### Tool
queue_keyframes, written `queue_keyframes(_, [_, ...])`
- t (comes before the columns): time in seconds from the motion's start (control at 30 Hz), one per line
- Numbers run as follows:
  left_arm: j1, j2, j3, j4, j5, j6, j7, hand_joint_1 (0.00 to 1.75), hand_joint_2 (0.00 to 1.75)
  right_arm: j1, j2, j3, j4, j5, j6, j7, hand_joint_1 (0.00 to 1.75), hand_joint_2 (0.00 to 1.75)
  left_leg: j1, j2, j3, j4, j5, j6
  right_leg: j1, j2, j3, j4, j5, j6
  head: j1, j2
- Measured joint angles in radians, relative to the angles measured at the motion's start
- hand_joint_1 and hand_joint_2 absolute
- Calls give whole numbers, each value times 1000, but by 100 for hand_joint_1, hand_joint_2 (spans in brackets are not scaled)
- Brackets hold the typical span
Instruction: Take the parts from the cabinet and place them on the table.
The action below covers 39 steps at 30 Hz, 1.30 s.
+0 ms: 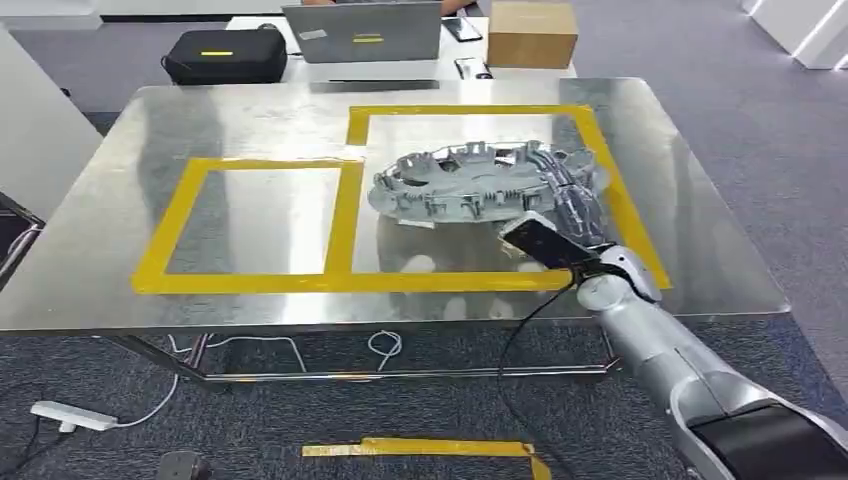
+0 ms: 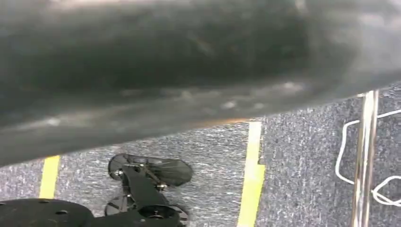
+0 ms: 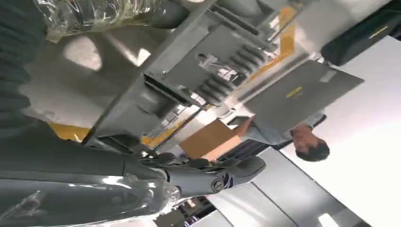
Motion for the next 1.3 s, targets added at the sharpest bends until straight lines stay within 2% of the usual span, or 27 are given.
queue_keyframes(0.1, [-3, 0, 0, 0, 1, 4, 8, 0, 0, -19, -7, 28, -3, 20, 115, 26, 0, 175, 0, 0, 0, 0, 0, 0, 0, 0, 0, 0, 0, 0, 0, 0])
queue_keyframes(0.33, [-3, 0, 0, 0, 2, 5, 10, 0, 0, -36, -13, 66, -3, 22, 140, 30, 0, 175, 0, 0, 0, 0, 0, 0, 0, 0, 0, 0, 0, 0, 0, 0])
queue_keyframes(0.43, [-3, 0, 0, 0, 3, 6, 10, 0, 0, -46, -16, 85, -3, 23, 240, 40, 0, 175, 0, 0, 0, 0, 0, 0, 0, 0, 0, 0, 0, 0, 0, 0])
queue_keyframes(0.47, [-4, 0, 0, 0, 5, 6, 10, 0, 0, -48, -19, 95, -3, 24, 248, 37, 0, 175, 0, 0, 0, 0, 0, 0, 0, 0, 0, 0, 0, 0, 0, 0])
queue_keyframes(0.6, [-3, 0, 0, 0, 10, 3, 8, 0, 0, -51, -21, 113, -4, 48, 192, 43, 0, 175, 0, 0, 0, 0, 0, 0, 0, -1, 0, 0, 0, 0, 0, 0])
queue_keyframes(0.9, [-7, 1, 0, 0, 16, 0, 6, 0, 0, -60, -36, 164, -1, 74, 227, 81, 0, 175, 0, 0, 0, 0, 0, 0, 0, 0, 0, 0, 0, 0, 0, 0])
queue_keyframes(0.97, [-7, 2, 0, 0, 22, 1, 4, 0, 0, -59, -39, 168, -1, 32, 192, 54, 0, 175, 0, 0, 0, 0, 0, 0, 0, 0, 0, 0, 0, 0, 0, 0])
queue_keyframes(1.07, [-6, 4, 0, 0, 22, 6, 1, 0, 0, -54, -40, 157, -21, -8, 132, 55, 0, 175, 0, 0, 0, 0, 0, 0, 0, 0, 0, 0, 0, 0, 0, 0])
queue_keyframes(1.17, [-7, 5, 0, 0, 22, 8, 0, 0, 0, -51, -40, 154, -32, -7, 132, 62, 0, 175, 0, 0, 0, 0, 0, 0, 0, 1, 0, 0, 0, 0, 0, 0])
queue_keyframes(1.3, [-7, 7, 0, 0, 23, 9, 0, 0, 0, -57, -51, 156, -42, 17, 168, 65, 0, 175, 0, 0, 0, 0, 0, 0, 0, 0, 0, 0, 0, 0, 0, 0])
